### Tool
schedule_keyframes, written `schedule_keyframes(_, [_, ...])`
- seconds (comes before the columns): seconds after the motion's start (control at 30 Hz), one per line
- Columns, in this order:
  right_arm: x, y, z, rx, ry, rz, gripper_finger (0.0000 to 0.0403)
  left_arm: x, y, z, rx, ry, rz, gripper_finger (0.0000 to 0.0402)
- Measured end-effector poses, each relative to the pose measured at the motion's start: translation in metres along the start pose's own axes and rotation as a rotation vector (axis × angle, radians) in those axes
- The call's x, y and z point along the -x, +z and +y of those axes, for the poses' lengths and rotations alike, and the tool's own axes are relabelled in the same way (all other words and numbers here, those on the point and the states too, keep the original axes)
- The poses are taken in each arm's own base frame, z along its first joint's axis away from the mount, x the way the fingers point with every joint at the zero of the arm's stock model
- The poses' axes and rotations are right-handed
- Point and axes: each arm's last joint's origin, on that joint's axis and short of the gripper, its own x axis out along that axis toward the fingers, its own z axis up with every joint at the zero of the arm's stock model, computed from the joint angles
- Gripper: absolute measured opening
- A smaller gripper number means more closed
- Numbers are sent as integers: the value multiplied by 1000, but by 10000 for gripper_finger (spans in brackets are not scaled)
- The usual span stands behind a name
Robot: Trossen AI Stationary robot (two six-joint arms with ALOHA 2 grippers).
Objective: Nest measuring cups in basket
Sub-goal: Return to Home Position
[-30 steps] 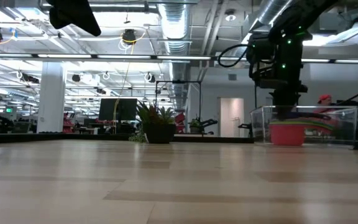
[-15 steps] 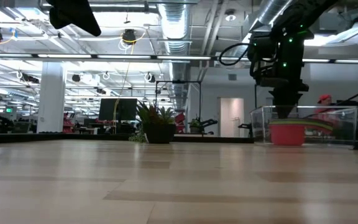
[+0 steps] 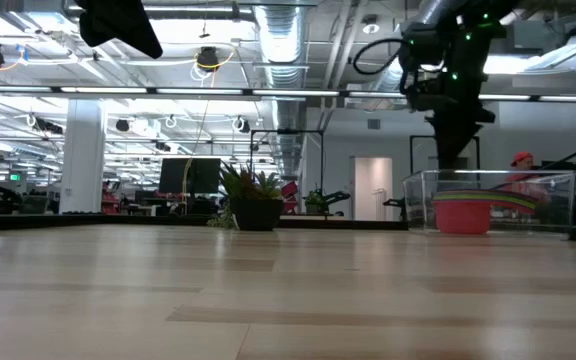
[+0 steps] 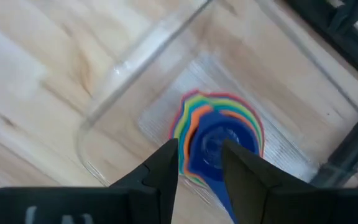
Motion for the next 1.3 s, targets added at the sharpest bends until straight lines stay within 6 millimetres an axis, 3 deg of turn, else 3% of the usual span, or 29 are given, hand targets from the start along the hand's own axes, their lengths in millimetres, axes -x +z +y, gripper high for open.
schedule_keyframes(0.13, [12,7,5,-118,25,-35,140,0,0,0,20,-16,15,0])
schedule_keyframes(0.33, [15,3,16,-145,74,-12,137,0,-3,-4,41,-131,119,0])
schedule_keyframes(0.4, [17,1,24,-60,201,20,139,0,-2,-5,52,-143,109,0])
schedule_keyframes(0.5, [27,-3,41,79,478,36,141,2,-3,-4,-122,-205,150,0])
schedule_keyframes(0.63, [55,-16,63,287,589,-129,140,18,-6,13,-55,-200,153,0])
schedule_keyframes(0.77, [78,-37,76,494,708,-415,137,46,-4,30,-153,-302,-73,0])
schedule_keyframes(0.87, [76,-57,71,523,796,-552,137,56,-11,44,-202,-448,-318,0])
schedule_keyframes(1.1, [50,-98,57,478,1037,-885,138,21,-60,68,-120,-542,-548,0])
schedule_keyframes(1.3, [36,-120,49,485,1077,-952,137,-3,-83,79,-53,-580,-650,0])
